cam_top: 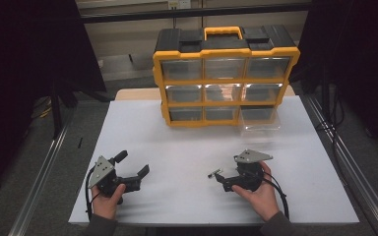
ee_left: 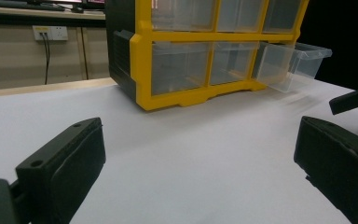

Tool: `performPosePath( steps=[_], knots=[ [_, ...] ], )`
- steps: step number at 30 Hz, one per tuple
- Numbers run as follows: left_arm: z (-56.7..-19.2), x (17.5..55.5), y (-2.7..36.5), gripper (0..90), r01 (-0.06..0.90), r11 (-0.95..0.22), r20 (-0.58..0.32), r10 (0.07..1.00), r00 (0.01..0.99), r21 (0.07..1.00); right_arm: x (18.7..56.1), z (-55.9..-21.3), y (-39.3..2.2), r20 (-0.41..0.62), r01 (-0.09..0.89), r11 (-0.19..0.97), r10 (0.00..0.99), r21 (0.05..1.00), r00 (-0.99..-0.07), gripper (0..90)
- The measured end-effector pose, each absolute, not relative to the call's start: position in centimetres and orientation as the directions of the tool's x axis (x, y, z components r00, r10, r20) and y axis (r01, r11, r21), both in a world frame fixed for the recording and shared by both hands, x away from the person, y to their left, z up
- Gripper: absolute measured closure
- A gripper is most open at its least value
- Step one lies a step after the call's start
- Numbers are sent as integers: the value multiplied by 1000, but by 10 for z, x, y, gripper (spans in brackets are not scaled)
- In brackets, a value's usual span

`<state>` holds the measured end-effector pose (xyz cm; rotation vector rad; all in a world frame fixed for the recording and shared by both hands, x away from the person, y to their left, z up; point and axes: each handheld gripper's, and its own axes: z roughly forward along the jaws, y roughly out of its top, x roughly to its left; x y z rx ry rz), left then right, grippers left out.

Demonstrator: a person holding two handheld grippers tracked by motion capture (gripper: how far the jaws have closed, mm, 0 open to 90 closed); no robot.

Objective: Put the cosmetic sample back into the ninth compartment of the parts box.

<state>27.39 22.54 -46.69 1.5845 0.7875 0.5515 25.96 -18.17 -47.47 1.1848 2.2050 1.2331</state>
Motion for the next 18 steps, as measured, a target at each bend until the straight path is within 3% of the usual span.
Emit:
performPosePath(
  steps=[18],
  knots=[
    [-467,272,225,22,179,-53,-78,756,649,982,267,-482,-164,129,557,288,796,779,-592,184]
  ],
)
